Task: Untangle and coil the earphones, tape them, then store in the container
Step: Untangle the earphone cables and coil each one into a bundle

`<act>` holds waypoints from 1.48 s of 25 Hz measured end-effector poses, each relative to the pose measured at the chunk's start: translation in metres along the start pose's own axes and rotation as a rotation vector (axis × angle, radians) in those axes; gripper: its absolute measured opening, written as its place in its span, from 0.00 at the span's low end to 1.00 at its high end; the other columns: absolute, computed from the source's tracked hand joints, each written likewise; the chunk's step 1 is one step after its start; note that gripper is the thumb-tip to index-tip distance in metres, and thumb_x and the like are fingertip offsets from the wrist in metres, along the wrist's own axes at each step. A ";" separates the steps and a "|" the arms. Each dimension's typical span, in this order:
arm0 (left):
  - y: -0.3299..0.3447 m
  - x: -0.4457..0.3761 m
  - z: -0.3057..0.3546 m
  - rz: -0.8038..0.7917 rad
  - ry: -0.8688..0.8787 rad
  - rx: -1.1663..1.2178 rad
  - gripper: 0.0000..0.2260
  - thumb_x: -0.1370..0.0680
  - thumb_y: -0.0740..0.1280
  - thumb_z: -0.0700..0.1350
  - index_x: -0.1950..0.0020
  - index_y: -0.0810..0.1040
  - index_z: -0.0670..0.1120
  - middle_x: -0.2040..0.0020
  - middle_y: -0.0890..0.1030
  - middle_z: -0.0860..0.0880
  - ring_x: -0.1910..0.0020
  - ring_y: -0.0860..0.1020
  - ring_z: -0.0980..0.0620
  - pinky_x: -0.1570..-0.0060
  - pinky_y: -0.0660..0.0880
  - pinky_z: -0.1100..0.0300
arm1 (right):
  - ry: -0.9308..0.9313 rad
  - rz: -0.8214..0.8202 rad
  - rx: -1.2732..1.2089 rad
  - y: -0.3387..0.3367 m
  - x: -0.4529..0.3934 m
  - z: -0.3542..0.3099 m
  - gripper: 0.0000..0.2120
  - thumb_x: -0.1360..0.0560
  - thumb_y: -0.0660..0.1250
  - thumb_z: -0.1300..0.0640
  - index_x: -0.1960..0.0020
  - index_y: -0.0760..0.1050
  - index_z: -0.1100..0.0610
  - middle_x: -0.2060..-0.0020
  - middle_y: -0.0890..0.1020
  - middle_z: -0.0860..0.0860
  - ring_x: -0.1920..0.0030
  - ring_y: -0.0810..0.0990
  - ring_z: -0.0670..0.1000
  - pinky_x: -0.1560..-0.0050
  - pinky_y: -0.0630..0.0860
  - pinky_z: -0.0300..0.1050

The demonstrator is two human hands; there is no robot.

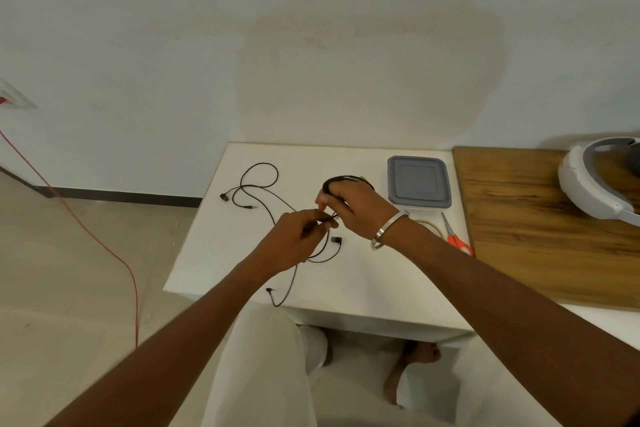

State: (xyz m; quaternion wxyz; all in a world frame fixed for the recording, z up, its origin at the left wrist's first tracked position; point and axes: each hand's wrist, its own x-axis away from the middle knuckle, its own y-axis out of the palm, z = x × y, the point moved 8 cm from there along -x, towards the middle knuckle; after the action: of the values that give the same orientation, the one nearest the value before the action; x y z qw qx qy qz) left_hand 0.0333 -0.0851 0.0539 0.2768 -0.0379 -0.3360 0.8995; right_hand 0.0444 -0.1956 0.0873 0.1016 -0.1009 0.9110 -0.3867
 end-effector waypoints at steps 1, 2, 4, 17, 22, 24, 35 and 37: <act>-0.004 0.000 0.001 0.013 0.001 -0.012 0.09 0.19 0.62 0.46 0.45 0.81 0.50 0.73 0.72 0.49 0.75 0.70 0.56 0.73 0.72 0.65 | 0.040 -0.072 0.116 0.005 0.001 0.005 0.14 0.20 0.53 0.52 0.55 0.75 0.55 0.60 0.79 0.46 0.56 0.76 0.47 0.31 0.61 0.59; -0.007 0.001 0.002 0.026 0.010 -0.022 0.09 0.20 0.63 0.47 0.46 0.82 0.50 0.75 0.70 0.53 0.76 0.68 0.57 0.73 0.69 0.66 | 0.075 -0.130 0.219 0.008 0.003 0.010 0.13 0.19 0.52 0.53 0.54 0.74 0.55 0.60 0.77 0.46 0.56 0.76 0.47 0.29 0.54 0.62; -0.014 0.003 0.005 0.039 0.032 -0.050 0.08 0.21 0.64 0.48 0.48 0.82 0.50 0.78 0.68 0.56 0.77 0.66 0.56 0.73 0.63 0.69 | 0.122 -0.209 0.357 0.011 0.009 0.016 0.14 0.18 0.51 0.52 0.51 0.74 0.55 0.57 0.79 0.48 0.52 0.77 0.49 0.28 0.45 0.63; -0.045 -0.004 0.004 0.112 0.113 0.042 0.03 0.24 0.69 0.46 0.51 0.82 0.50 0.55 0.82 0.54 0.56 0.78 0.52 0.54 0.75 0.60 | 0.189 -0.501 -0.334 0.034 0.034 0.006 0.16 0.19 0.54 0.53 0.57 0.75 0.60 0.57 0.84 0.54 0.55 0.81 0.47 0.53 0.72 0.32; -0.042 -0.006 -0.010 0.155 0.074 0.185 0.09 0.19 0.63 0.44 0.50 0.80 0.56 0.55 0.80 0.57 0.61 0.77 0.57 0.55 0.75 0.59 | 0.296 -0.441 -1.005 0.036 0.030 -0.012 0.15 0.19 0.55 0.50 0.61 0.72 0.56 0.60 0.80 0.54 0.50 0.79 0.60 0.56 0.71 0.46; -0.033 -0.007 -0.012 0.118 0.069 0.268 0.10 0.19 0.62 0.42 0.48 0.80 0.55 0.54 0.82 0.54 0.56 0.80 0.49 0.50 0.77 0.53 | 0.281 -0.417 -1.157 0.035 0.026 -0.017 0.15 0.19 0.54 0.51 0.61 0.71 0.56 0.61 0.79 0.54 0.51 0.80 0.59 0.48 0.73 0.57; 0.022 -0.003 -0.012 -0.051 -0.093 0.476 0.12 0.18 0.58 0.40 0.57 0.77 0.40 0.64 0.81 0.49 0.63 0.80 0.54 0.54 0.78 0.56 | 0.150 -0.083 -1.716 0.010 0.003 -0.039 0.16 0.19 0.52 0.52 0.59 0.71 0.57 0.60 0.79 0.54 0.51 0.81 0.57 0.40 0.70 0.67; 0.032 0.004 -0.004 -0.119 -0.087 0.424 0.13 0.17 0.58 0.44 0.56 0.77 0.42 0.63 0.80 0.48 0.62 0.81 0.53 0.54 0.79 0.60 | 0.162 -0.005 -1.632 0.008 -0.001 -0.033 0.15 0.19 0.52 0.52 0.60 0.71 0.56 0.59 0.80 0.53 0.49 0.81 0.58 0.36 0.65 0.68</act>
State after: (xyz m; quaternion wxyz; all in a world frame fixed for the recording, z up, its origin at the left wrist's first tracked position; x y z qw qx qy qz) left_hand 0.0160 -0.1006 0.0311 0.3164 0.0797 -0.1526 0.9329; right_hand 0.0356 -0.1676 0.1040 -0.0706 -0.1167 0.9100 0.3916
